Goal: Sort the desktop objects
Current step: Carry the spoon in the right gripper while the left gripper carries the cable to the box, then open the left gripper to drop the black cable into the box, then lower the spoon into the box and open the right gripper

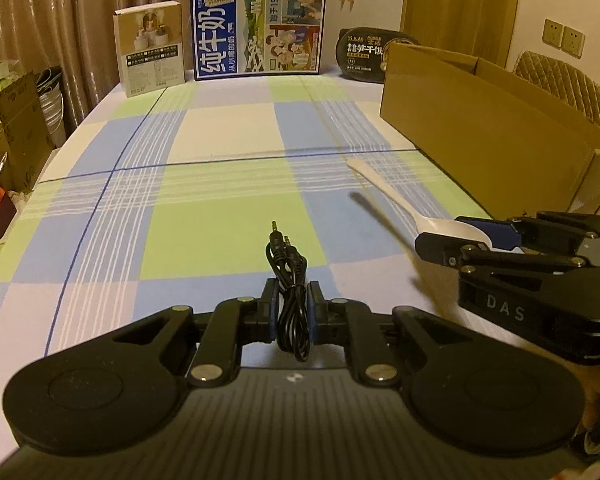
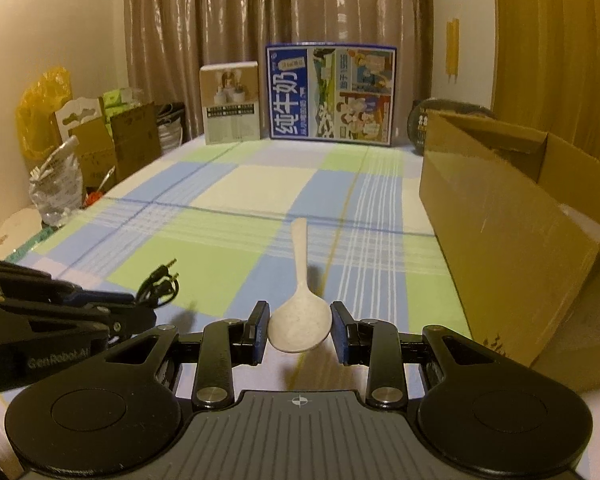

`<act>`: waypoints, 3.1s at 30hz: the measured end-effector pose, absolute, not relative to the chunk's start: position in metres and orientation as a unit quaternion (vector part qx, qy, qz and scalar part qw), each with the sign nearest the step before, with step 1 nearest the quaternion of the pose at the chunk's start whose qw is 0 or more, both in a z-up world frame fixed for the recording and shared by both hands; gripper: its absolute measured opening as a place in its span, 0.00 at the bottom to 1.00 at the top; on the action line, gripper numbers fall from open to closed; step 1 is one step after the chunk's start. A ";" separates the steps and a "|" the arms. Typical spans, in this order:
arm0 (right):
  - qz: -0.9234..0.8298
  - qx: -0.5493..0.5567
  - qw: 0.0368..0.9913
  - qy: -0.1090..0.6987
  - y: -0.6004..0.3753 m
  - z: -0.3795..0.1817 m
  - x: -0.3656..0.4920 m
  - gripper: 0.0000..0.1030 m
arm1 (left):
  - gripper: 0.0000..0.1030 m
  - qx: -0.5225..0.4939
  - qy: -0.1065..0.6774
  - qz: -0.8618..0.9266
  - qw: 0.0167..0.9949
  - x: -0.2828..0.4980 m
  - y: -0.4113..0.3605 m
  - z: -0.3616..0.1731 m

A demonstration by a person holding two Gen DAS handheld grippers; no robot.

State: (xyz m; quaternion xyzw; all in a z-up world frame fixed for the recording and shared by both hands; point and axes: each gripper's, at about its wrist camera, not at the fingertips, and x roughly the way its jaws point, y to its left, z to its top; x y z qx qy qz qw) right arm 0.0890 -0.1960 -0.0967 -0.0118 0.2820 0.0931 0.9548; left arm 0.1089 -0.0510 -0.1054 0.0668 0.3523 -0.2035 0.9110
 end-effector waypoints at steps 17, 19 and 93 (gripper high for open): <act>0.073 -0.003 0.965 0.252 -0.212 -0.054 0.063 0.29 | 0.10 0.047 0.352 -0.199 0.913 0.093 -0.057 -0.076; 0.069 -0.001 0.966 0.248 -0.217 -0.048 0.058 0.29 | 0.10 0.044 0.351 -0.199 0.914 0.088 -0.060 -0.070; -0.060 0.053 0.968 0.236 -0.432 0.015 0.139 0.29 | 0.28 0.055 0.312 -0.336 0.887 0.192 -0.318 -0.016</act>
